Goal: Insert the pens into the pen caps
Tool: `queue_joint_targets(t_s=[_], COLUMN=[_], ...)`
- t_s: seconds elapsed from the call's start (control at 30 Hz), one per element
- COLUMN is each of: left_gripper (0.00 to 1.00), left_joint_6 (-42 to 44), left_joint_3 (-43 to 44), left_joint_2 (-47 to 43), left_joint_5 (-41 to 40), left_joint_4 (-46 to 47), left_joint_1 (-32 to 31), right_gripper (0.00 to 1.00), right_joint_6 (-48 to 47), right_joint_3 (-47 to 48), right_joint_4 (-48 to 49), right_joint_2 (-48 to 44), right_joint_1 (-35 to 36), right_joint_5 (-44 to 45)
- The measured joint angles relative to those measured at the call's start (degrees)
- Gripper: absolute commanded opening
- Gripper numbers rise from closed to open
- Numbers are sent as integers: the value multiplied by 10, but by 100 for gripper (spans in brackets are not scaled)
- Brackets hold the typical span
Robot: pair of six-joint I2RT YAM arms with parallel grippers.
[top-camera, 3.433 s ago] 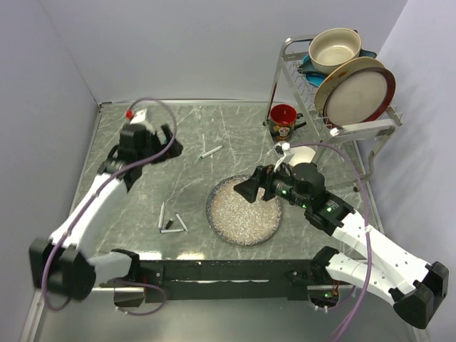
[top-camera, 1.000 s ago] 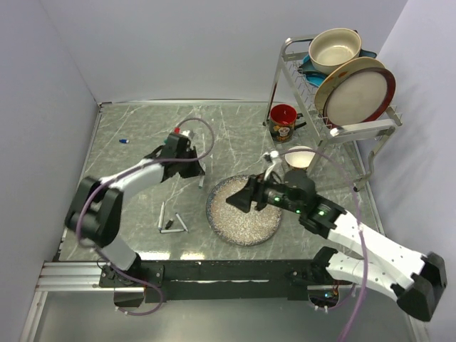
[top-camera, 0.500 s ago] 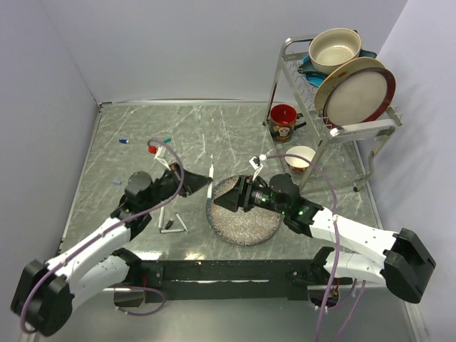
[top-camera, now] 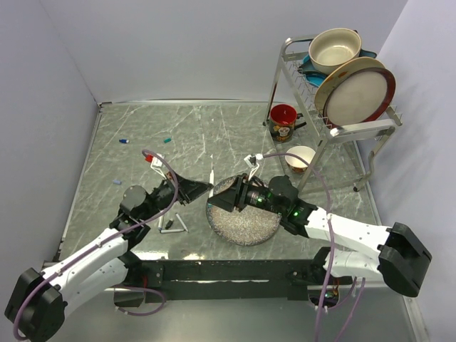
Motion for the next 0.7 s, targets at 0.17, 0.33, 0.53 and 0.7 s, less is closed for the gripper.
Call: queue_joint_targets(t_s=[0.17,0.33,0.53,0.7], left_gripper=[1,1,1,1], left_joint_6=[-13,-13,-9,5], left_joint_3=[-2,-2,-2,-2], left_joint_2=[9,9,3,-10], left_joint_5=[-7,-16,-32,-42], left_joint_4=[25,27,20,14], left_joint_1=[-16,-35,-41,-44], right_gripper=[47,44,18,0], right_joint_6=[0,0,1,8], right_joint_3=[10,15,15,13], right_joint_4=[13,25,37,53], right_joint_2=[24,33,33,33], right_joint_1=[0,1,1,1], right_joint_5=[-6,-13,-18,-27])
